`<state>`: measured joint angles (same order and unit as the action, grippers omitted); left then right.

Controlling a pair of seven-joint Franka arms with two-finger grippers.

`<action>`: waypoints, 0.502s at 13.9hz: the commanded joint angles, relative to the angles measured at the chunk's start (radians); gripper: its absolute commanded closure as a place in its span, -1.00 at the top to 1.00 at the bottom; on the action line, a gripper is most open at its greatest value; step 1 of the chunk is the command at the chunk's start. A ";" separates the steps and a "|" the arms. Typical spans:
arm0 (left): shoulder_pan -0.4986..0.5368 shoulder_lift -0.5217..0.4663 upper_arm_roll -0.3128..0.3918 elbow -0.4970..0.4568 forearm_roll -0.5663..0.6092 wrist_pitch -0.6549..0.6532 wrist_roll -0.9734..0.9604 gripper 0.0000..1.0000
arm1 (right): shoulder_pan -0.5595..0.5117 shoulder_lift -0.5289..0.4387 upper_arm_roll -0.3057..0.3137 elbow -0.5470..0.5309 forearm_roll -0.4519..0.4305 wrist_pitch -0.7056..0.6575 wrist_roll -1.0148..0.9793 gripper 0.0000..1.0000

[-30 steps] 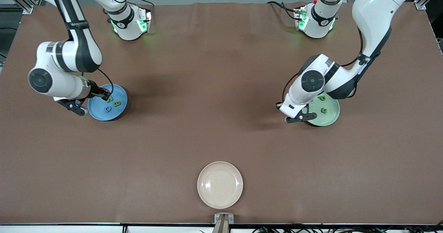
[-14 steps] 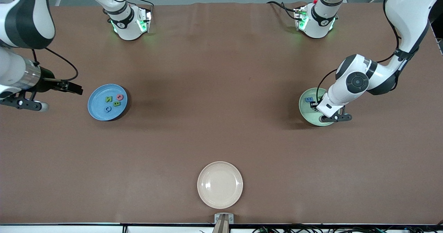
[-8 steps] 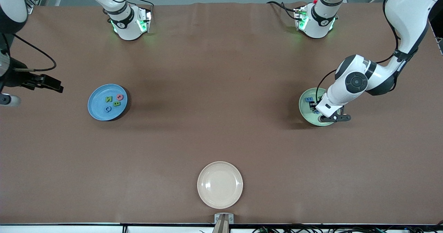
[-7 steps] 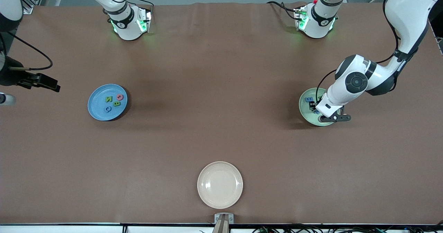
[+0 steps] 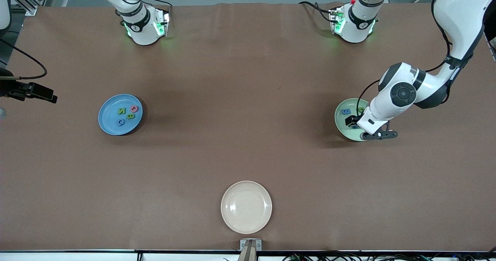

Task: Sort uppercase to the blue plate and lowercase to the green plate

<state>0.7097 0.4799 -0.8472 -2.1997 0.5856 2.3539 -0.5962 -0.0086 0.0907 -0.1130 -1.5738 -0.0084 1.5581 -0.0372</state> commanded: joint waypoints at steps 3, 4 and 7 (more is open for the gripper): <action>0.011 -0.007 -0.016 0.005 0.013 -0.019 -0.010 1.00 | -0.011 0.014 0.009 0.034 -0.012 -0.012 -0.010 1.00; 0.011 -0.007 -0.016 0.006 0.011 -0.021 -0.010 1.00 | -0.011 0.014 0.007 0.034 -0.013 -0.010 -0.006 1.00; 0.020 -0.014 -0.012 0.018 -0.012 -0.047 0.015 1.00 | -0.013 0.020 0.007 0.077 -0.012 -0.013 -0.007 1.00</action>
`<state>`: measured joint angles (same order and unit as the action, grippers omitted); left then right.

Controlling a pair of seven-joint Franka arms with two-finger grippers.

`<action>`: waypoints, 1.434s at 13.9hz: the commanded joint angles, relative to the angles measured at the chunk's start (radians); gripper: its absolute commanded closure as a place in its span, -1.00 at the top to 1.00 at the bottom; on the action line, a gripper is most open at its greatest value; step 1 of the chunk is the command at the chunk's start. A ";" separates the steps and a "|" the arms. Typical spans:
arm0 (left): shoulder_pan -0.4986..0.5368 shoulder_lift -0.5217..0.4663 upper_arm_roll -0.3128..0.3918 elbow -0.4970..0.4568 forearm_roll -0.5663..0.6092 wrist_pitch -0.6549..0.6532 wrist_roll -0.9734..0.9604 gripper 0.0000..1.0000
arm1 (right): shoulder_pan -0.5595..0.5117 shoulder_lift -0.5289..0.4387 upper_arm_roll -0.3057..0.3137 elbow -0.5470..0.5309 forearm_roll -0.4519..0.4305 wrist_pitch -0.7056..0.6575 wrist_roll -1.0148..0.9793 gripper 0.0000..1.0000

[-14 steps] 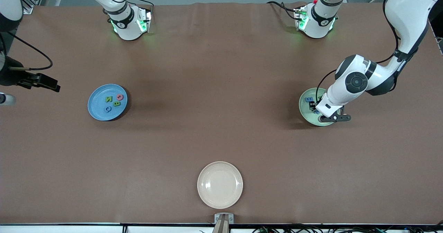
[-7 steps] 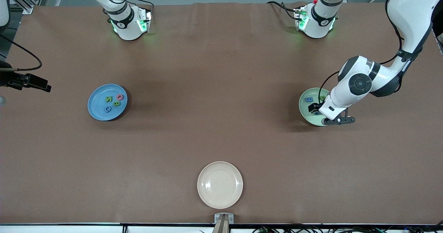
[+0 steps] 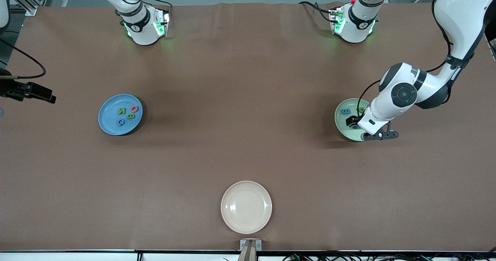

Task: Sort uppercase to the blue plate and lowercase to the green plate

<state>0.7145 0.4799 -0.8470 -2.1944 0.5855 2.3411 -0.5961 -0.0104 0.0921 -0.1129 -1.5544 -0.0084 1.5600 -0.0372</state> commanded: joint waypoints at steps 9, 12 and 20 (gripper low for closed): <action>0.019 -0.303 0.114 0.004 -0.487 -0.182 0.603 0.99 | -0.033 0.012 0.007 0.093 0.001 -0.052 -0.009 1.00; 0.022 -0.386 0.154 0.079 -0.496 -0.311 0.608 0.99 | -0.031 0.009 0.010 0.088 0.002 -0.096 -0.015 1.00; 0.045 -0.420 0.166 0.496 -0.538 -0.794 0.608 1.00 | -0.033 -0.014 0.010 0.080 0.007 -0.130 -0.015 1.00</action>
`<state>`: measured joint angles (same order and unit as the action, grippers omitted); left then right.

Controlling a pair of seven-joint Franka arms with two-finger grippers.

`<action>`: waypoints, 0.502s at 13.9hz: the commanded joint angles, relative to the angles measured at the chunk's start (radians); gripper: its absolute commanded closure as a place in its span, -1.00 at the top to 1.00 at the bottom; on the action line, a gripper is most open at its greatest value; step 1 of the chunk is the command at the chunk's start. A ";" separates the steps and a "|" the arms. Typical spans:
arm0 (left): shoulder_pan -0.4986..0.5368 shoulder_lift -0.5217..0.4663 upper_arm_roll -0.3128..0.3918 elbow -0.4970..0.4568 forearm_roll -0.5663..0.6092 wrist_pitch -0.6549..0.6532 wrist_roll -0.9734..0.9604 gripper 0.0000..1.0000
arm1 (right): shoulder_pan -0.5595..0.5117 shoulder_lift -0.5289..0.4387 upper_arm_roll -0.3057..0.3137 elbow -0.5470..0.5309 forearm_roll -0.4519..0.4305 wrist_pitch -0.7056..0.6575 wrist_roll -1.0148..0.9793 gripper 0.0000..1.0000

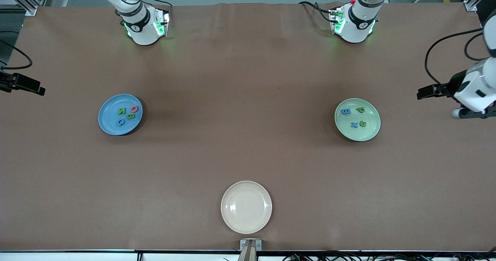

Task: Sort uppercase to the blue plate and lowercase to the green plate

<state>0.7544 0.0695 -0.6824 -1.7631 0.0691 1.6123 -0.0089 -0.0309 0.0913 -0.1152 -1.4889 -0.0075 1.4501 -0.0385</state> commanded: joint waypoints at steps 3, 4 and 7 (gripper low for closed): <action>0.029 -0.020 0.000 0.161 -0.055 -0.098 0.018 0.99 | -0.014 -0.028 0.012 0.007 0.006 -0.046 -0.012 1.00; 0.039 -0.025 0.000 0.178 -0.074 -0.098 0.024 1.00 | -0.014 -0.037 0.011 0.006 0.006 -0.050 -0.012 1.00; 0.040 -0.062 0.009 0.194 -0.078 -0.098 0.059 1.00 | -0.009 -0.088 0.012 -0.039 0.006 -0.054 -0.015 1.00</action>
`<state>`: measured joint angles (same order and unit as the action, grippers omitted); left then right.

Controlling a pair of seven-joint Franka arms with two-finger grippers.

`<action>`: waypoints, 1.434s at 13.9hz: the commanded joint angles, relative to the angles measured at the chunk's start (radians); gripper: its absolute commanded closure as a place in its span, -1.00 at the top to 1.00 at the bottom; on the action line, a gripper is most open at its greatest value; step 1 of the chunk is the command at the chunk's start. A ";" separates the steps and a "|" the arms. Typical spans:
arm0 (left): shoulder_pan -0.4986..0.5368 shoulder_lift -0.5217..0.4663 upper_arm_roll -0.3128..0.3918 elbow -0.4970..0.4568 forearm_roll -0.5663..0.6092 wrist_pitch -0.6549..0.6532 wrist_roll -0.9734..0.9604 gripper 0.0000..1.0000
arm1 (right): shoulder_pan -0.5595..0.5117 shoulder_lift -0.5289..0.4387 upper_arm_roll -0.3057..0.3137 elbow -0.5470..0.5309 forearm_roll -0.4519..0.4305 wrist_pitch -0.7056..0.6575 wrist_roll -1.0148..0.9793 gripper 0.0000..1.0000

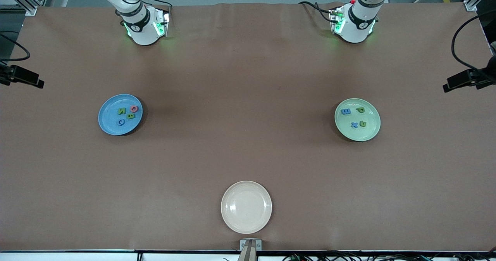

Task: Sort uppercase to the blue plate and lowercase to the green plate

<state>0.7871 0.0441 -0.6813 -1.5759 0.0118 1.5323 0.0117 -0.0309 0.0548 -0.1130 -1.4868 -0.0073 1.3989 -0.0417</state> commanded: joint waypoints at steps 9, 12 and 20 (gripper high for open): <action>-0.163 -0.043 0.163 0.042 -0.018 -0.018 0.053 1.00 | -0.009 -0.177 0.010 -0.201 0.001 0.130 -0.015 1.00; -0.639 -0.047 0.634 0.040 -0.016 -0.026 0.051 1.00 | -0.006 -0.174 0.013 -0.196 -0.010 0.130 -0.015 1.00; -0.824 -0.047 0.809 0.037 -0.015 -0.026 0.051 1.00 | -0.006 -0.151 0.013 -0.132 -0.013 0.118 -0.006 1.00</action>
<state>-0.0287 0.0106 0.1143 -1.5426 0.0071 1.5263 0.0419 -0.0307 -0.0970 -0.1090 -1.6428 -0.0075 1.5232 -0.0474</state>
